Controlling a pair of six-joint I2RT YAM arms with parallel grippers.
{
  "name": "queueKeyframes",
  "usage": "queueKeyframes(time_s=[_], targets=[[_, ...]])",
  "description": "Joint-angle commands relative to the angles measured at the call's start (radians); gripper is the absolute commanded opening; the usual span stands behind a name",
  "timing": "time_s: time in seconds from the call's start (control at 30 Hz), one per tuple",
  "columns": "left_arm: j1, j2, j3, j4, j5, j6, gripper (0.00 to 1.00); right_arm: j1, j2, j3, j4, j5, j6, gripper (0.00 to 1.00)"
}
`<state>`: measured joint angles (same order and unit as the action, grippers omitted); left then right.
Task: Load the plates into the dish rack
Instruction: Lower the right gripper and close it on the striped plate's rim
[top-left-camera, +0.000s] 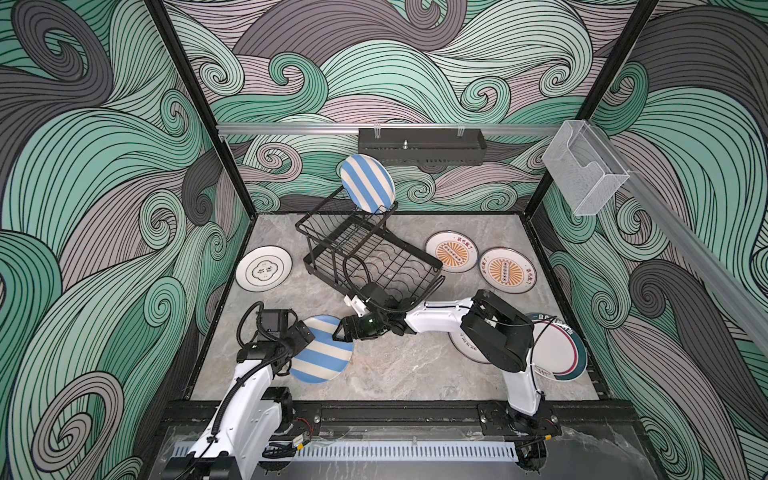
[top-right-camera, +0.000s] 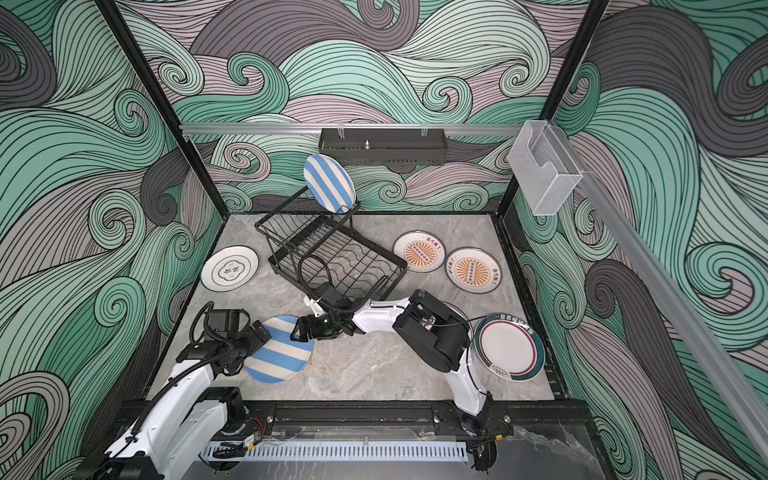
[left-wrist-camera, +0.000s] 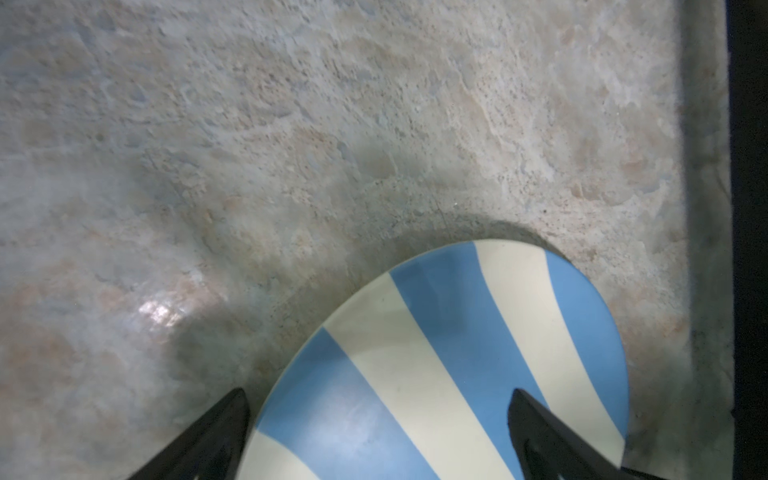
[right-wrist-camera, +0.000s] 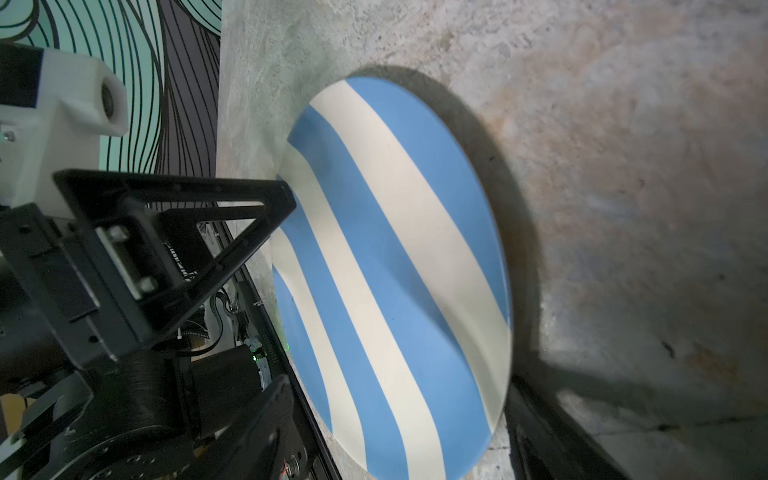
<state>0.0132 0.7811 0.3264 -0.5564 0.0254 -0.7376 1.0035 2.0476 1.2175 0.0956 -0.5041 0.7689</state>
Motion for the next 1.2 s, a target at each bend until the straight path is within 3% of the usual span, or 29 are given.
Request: queueKeyframes(time_s=[0.0,0.63,0.97,1.17], targets=[[0.013,0.006,-0.007,0.027,0.047,0.001,0.99,-0.006,0.017,0.005,0.028,-0.019,0.021,0.78],[0.013,0.066,-0.001,0.093,0.177,0.042,0.99,-0.023,-0.065,-0.083,0.274,-0.100,0.130,0.47],[0.013,0.071,0.000,0.102,0.171,0.046,0.99,-0.025,-0.125,-0.119,0.254,-0.071,0.111,0.38],[0.013,0.070,0.000,0.116,0.207,0.049,0.98,-0.023,-0.135,-0.113,0.190,-0.048,0.076,0.27]])
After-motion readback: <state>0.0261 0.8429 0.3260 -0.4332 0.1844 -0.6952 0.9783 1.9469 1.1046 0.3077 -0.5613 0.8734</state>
